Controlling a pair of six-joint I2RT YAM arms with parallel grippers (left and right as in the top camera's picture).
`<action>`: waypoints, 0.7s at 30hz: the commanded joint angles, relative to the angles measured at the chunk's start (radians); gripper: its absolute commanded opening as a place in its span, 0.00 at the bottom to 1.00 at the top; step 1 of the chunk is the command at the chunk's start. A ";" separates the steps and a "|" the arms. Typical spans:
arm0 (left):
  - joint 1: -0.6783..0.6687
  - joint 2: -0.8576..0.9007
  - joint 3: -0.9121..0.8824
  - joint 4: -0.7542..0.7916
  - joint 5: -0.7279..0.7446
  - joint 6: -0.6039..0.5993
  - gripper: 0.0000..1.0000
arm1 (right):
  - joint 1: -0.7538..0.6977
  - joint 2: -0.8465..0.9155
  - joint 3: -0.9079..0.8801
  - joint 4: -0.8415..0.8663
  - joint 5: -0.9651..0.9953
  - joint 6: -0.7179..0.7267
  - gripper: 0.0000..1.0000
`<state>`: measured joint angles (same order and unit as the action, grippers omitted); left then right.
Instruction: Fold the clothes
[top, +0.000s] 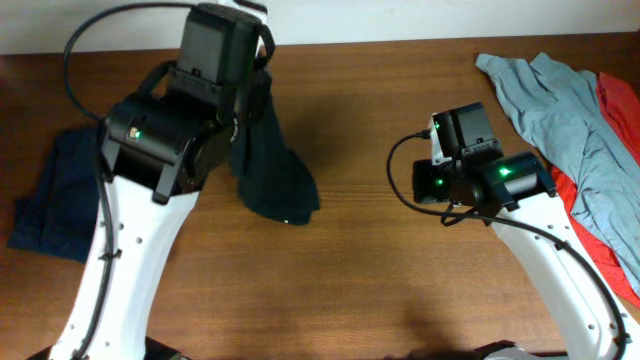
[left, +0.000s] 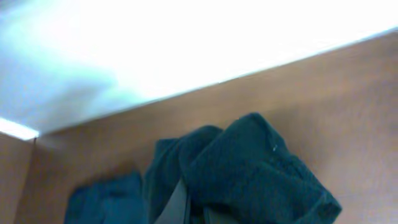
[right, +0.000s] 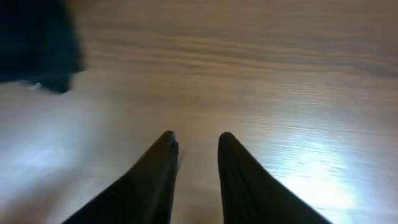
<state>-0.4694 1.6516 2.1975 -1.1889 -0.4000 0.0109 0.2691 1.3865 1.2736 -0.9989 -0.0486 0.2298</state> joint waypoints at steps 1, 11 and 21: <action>-0.018 -0.063 0.039 0.064 0.004 -0.008 0.00 | 0.000 -0.011 0.015 0.037 -0.323 -0.118 0.30; -0.062 -0.066 0.060 0.188 -0.048 -0.091 0.00 | 0.171 -0.010 0.015 0.302 -0.545 -0.023 0.38; -0.235 -0.064 0.127 0.345 -0.541 -0.104 0.00 | 0.361 -0.009 0.015 0.623 -0.563 0.204 0.40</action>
<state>-0.6670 1.6035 2.3028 -0.8749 -0.7235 -0.0769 0.5537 1.3865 1.2755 -0.4366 -0.5816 0.3786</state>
